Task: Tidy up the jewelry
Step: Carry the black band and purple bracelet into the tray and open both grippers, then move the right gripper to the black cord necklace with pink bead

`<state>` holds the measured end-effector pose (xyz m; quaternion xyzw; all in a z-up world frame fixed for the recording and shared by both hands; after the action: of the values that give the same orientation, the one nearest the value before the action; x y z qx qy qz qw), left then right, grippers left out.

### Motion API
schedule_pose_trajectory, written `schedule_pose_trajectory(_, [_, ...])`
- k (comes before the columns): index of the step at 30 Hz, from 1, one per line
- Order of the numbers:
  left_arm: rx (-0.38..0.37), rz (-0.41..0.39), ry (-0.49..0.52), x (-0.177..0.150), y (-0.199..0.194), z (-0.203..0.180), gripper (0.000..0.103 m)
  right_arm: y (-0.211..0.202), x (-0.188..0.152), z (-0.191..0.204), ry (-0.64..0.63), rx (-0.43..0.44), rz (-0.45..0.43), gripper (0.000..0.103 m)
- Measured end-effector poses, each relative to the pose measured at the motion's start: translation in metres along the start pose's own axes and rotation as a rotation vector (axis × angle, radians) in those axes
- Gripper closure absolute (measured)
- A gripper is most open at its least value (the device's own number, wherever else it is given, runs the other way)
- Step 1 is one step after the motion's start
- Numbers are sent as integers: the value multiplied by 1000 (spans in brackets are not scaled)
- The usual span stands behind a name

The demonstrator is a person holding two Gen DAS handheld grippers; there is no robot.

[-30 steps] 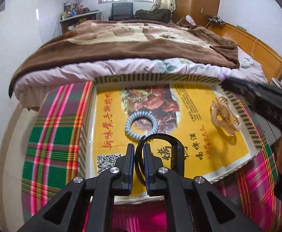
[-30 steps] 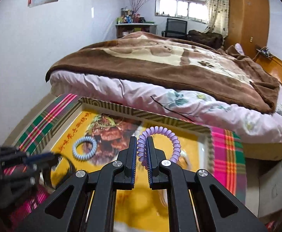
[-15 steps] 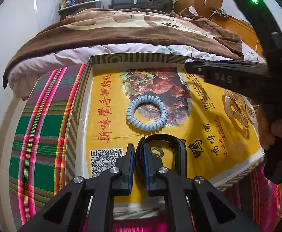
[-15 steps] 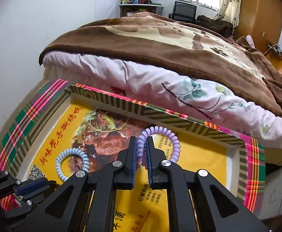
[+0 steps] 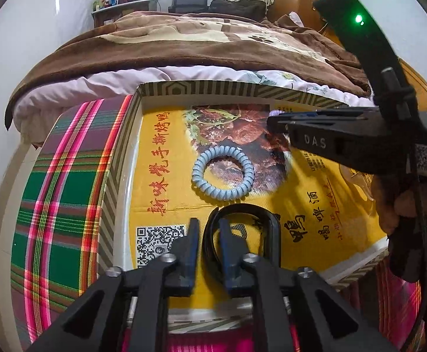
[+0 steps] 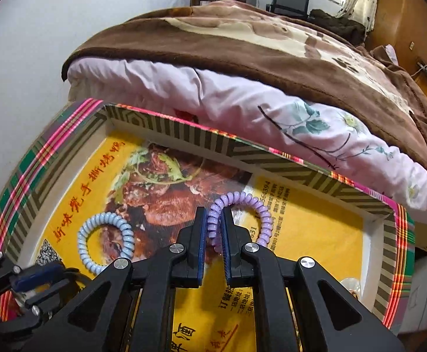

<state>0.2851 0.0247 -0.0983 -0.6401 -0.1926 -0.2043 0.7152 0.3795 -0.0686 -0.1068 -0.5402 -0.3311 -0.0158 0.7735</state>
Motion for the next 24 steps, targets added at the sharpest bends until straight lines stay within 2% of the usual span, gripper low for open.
schedule_pose_trajectory(2, [-1,1,-4,0,0,0,64,1,-1,-1,12,6,2,93])
schedule_pose_trajectory(7, [3,7,-15,0,1,3,63,0,-1,-4,38,15,-2,91])
schedule_pose_trajectory(9, [4,7,-15,0,0,3,58,-2,0,-6,47,23,-11,87])
schedule_pose_trajectory(11, [2,-1,-15,0,-2,3,47,-4,1,-6,55,26,-18,87])
schedule_pose_trajectory(12, [1,-4,-16,1,-3,3,46,-7,1,-5,56,23,-22,86])
schedule_pose_trajectory(15, [5,-11,-19,2,-9,3,46,-17,1,-2,52,19,-43,76])
schedule_pose_trajectory(19, [13,-43,-19,2,-24,2,36,-37,-1,4,54,27,-87,75])
schedule_pose_trajectory(24, [13,-88,-18,-1,-50,0,32,-69,-11,13,73,55,-150,75])
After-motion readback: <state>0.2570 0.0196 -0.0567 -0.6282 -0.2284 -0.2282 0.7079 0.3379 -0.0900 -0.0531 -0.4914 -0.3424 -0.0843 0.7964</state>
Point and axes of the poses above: each gripper's, at about its wrist camera, not at the fingertips, and y roughly the way its jaws point, z to its left, x to its top, the point moved 7 cm from there along y, roughly the way its jaws point, and after that the axes turned 14 degrees about x, right-handed, at the moved point
